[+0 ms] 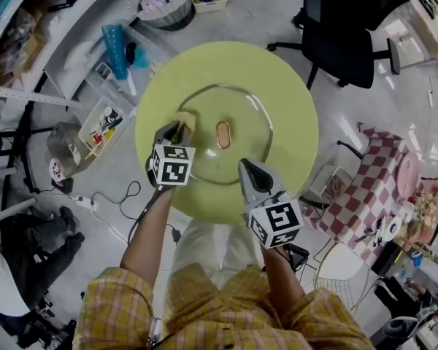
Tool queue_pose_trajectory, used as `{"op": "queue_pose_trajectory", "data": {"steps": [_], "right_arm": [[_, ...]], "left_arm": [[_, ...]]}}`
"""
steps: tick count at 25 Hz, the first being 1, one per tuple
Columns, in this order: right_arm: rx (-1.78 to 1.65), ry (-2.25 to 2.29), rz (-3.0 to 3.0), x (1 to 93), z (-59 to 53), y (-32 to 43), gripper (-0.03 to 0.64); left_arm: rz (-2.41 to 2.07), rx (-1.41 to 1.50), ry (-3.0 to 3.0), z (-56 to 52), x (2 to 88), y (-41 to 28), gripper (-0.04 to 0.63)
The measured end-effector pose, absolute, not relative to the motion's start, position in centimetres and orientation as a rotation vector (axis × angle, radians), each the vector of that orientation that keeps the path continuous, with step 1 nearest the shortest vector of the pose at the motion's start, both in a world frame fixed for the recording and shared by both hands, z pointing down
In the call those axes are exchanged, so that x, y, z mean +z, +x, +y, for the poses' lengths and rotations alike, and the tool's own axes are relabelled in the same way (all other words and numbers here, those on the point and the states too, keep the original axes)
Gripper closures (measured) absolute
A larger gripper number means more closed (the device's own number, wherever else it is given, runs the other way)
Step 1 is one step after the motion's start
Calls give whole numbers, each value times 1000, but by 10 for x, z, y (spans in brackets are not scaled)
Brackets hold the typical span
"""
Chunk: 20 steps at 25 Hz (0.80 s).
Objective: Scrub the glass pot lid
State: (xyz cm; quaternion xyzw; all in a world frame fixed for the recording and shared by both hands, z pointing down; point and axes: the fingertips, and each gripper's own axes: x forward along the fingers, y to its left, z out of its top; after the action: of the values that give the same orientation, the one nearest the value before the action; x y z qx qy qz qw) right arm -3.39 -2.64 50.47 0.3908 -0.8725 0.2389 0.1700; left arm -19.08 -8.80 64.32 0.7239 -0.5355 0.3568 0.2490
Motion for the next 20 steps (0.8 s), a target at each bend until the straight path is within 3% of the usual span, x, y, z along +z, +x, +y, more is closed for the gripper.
{"op": "queue_pose_trajectory", "data": {"steps": [20], "right_arm": [[682, 1107, -2478, 497, -48, -31, 618]], "left_arm": [[-1449, 972, 1947, -137, 646, -182, 558]]}}
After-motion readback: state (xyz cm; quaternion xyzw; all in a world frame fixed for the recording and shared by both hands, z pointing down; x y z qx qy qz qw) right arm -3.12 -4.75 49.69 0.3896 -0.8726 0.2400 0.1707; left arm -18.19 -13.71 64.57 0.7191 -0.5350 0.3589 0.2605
